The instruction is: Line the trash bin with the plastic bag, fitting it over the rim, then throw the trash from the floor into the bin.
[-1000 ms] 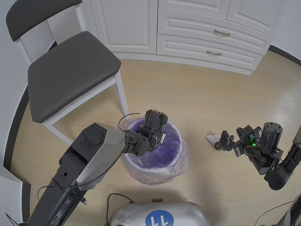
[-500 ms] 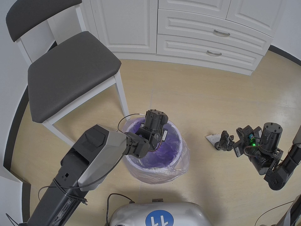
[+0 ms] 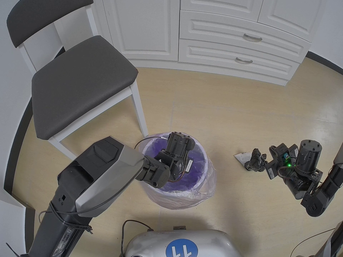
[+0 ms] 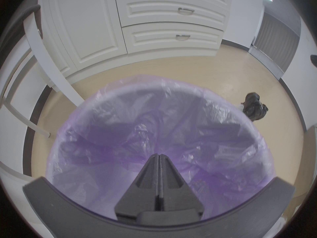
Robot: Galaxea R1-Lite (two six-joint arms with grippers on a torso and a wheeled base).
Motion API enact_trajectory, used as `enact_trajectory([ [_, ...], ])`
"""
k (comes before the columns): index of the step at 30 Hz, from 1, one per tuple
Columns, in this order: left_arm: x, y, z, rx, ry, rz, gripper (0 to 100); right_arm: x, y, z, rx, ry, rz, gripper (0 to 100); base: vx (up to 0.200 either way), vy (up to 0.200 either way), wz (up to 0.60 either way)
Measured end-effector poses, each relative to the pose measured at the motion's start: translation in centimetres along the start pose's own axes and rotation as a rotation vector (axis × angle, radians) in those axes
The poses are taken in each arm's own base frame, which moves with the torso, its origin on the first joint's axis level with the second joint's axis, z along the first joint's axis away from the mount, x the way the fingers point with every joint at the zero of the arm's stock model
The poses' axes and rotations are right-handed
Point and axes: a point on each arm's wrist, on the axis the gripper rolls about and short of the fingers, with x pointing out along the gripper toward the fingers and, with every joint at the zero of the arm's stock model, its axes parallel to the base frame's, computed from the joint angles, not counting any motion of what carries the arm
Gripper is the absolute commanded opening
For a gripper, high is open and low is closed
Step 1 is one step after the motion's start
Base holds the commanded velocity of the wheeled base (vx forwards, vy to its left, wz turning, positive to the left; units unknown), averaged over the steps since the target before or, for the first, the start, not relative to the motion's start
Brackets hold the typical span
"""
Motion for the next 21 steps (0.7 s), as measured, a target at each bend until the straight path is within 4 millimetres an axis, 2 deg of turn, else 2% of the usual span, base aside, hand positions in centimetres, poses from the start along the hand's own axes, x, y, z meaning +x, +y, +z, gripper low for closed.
enact_trajectory([
  [5,-0.1,-1.2,1.3,-0.024,-0.09,-0.024,0,0.0,0.0,0.0,0.0,-0.001,0.0,0,0.0,0.0,0.0],
  [14,1.1,-3.0,2.9,-0.089,-0.197,-0.043,0,-0.1,-0.1,0.1,0.003,-0.005,-0.002,0,0.0,0.0,0.0],
  [18,1.4,-3.2,2.9,-0.104,-0.205,-0.043,0,-0.1,-0.1,0.1,0.003,-0.005,-0.003,0,0.0,0.0,0.0],
  [21,1.4,-3.3,2.2,-0.094,-0.179,-0.043,0,-0.1,-0.2,0.1,0.003,-0.006,-0.004,0,0.0,0.0,0.0],
])
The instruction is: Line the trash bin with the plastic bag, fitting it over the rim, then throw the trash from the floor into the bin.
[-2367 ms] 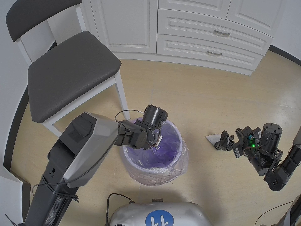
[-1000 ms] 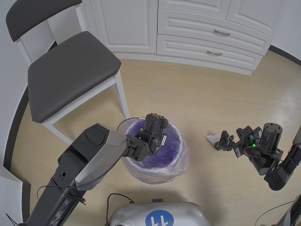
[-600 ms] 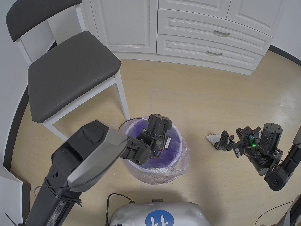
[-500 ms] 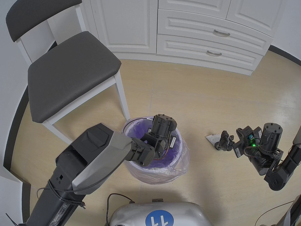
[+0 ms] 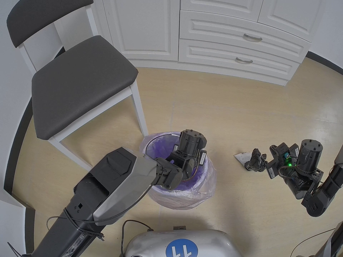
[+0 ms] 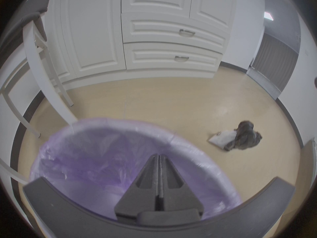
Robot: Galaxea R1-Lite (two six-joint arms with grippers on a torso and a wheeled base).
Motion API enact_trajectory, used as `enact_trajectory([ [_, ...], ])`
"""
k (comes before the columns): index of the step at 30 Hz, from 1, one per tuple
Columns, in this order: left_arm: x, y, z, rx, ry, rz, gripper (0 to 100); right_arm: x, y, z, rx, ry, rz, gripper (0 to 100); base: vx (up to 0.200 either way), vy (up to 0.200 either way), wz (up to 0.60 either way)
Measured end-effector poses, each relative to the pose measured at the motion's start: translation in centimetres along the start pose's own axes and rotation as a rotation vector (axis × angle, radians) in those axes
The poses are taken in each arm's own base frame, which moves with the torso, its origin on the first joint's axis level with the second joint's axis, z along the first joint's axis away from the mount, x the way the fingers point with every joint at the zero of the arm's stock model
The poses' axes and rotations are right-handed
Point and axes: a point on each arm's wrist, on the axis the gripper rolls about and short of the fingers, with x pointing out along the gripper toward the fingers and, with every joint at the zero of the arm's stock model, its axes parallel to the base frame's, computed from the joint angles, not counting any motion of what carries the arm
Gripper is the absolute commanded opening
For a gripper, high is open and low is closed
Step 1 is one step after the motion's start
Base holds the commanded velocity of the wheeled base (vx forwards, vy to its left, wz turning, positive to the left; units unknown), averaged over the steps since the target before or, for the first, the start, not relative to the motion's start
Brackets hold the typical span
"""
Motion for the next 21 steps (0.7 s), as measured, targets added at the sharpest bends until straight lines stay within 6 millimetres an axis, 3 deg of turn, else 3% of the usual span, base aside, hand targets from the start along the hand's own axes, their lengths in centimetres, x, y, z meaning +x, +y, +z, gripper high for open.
enact_trajectory([
  [10,-2.6,0.6,-2.5,0.056,0.138,-0.004,0,-0.1,0.1,0.0,-0.001,0.001,0.004,0,0.0,0.0,0.0],
  [21,-4.9,-1.2,-1.1,-0.005,0.067,-0.062,0,-0.2,0.2,0.0,-0.002,-0.001,0.008,0,0.0,0.0,0.0],
])
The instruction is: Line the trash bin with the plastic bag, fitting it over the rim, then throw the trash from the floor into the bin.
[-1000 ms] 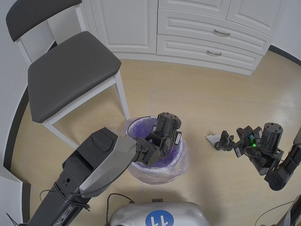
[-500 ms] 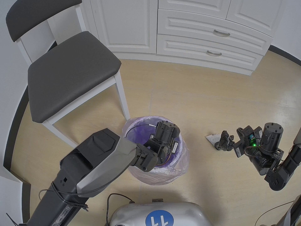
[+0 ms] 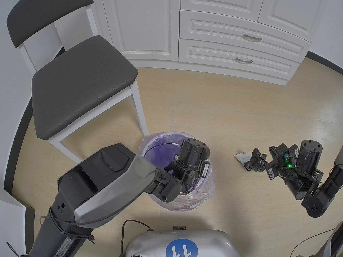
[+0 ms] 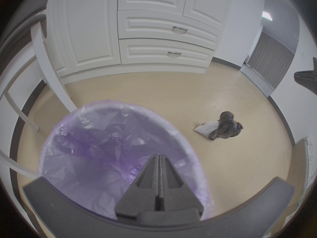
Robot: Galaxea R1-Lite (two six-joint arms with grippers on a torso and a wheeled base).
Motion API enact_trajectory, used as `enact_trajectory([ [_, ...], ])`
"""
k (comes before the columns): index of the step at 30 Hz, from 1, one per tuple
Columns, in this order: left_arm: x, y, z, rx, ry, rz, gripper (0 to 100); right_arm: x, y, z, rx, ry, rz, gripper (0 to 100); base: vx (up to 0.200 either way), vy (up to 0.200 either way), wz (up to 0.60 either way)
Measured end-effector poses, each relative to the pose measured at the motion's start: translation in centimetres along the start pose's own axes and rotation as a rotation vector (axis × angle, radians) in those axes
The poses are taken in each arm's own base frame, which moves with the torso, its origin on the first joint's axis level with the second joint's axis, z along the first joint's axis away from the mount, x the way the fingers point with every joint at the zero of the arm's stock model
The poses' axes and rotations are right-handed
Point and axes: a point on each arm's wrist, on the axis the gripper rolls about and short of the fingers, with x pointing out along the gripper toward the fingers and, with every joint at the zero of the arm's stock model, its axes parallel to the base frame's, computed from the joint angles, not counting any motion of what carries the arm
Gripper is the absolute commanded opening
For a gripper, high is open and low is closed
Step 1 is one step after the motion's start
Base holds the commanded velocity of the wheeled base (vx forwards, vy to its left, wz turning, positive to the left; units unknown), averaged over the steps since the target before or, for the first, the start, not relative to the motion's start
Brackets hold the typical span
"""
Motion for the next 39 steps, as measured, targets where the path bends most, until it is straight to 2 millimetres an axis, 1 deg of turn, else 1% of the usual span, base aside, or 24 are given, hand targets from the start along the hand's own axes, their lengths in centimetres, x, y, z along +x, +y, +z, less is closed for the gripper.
enact_trajectory([
  [2,-0.1,-0.4,0.2,-0.007,-0.014,-0.011,0,0.0,0.0,0.0,0.0,0.0,0.0,0,0.0,0.0,0.0],
  [10,-0.3,-0.9,0.2,-0.014,-0.016,-0.021,0,-0.1,-0.1,0.1,0.002,-0.004,-0.003,0,0.0,0.0,0.0],
  [15,-0.6,-1.8,-0.7,-0.011,0.01,-0.035,0,-0.1,-0.1,0.0,0.001,-0.002,-0.001,0,0.0,0.0,0.0],
  [22,-0.4,-2.2,-2.1,0.001,0.039,-0.039,0,-0.1,-0.1,0.0,0.001,-0.002,-0.001,0,0.0,0.0,0.0],
  [27,-0.3,-1.9,-2.0,-0.003,0.037,-0.032,0,-0.1,-0.1,0.0,0.001,-0.002,-0.001,0,0.0,0.0,0.0],
  [30,-0.3,-1.4,-1.5,-0.011,0.028,-0.023,0,-0.1,0.0,0.0,0.001,-0.002,0.0,0,0.0,0.0,0.0],
  [34,-0.8,-0.5,-0.7,-0.019,0.023,-0.011,0,-0.1,0.0,0.1,0.0,-0.003,0.001,0,0.0,0.0,0.0],
  [39,-1.6,1.0,-0.9,-0.018,0.052,0.012,0,-0.1,0.1,0.1,-0.002,-0.003,0.004,0,0.0,0.0,0.0],
])
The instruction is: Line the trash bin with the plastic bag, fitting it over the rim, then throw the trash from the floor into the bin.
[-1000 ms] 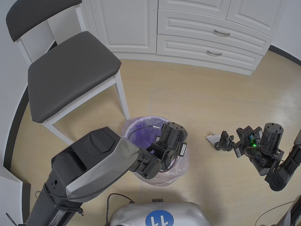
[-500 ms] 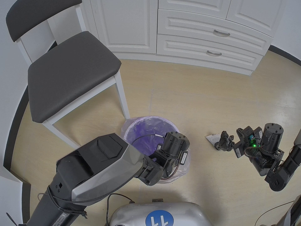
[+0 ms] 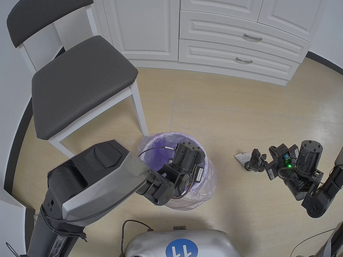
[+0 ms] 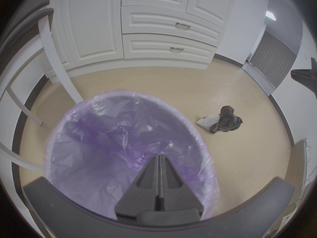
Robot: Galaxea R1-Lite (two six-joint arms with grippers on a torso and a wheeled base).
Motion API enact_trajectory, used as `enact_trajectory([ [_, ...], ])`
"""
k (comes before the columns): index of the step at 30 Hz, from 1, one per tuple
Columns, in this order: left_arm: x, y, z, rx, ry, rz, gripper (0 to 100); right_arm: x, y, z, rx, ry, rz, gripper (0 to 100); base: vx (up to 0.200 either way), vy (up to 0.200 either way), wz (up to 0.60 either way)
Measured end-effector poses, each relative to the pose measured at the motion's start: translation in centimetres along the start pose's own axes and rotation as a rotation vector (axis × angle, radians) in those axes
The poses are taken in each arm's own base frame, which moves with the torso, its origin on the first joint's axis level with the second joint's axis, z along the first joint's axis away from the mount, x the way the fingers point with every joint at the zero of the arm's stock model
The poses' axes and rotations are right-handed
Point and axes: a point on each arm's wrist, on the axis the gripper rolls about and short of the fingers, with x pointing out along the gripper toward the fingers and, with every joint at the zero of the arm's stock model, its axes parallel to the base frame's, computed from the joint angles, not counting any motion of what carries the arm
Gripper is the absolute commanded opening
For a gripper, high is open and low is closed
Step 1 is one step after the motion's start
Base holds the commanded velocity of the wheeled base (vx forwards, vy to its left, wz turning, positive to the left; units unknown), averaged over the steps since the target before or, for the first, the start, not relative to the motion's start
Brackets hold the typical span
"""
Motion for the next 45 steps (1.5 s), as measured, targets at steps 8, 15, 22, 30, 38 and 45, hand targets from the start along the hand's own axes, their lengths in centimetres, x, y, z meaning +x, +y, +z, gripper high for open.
enact_trajectory([
  [8,-0.3,1.1,-1.4,0.003,0.032,0.019,0,-0.1,0.2,-0.1,-0.006,0.003,0.01,0,0.0,0.0,0.0],
  [15,-0.4,1.1,-2.6,0.017,0.065,0.021,0,-0.1,0.3,-0.1,-0.007,0.004,0.011,0,0.0,0.0,0.0],
  [22,-1.0,1.3,-4.4,0.022,0.071,0.017,0,-0.1,0.3,-0.1,-0.014,0.006,0.012,0,0.0,0.0,0.0],
  [30,-2.0,1.7,-6.0,0.03,0.087,0.017,0,-0.1,0.3,-0.2,-0.019,0.007,0.014,0,0.0,0.0,0.0],
  [38,-3.0,1.6,-6.7,0.037,0.097,0.01,0,-0.1,0.3,-0.2,-0.018,0.007,0.014,0,0.0,0.0,0.0],
  [45,-3.7,2.0,-6.6,0.044,0.103,0.015,0,-0.1,0.3,-0.2,-0.016,0.007,0.013,0,0.0,0.0,0.0],
])
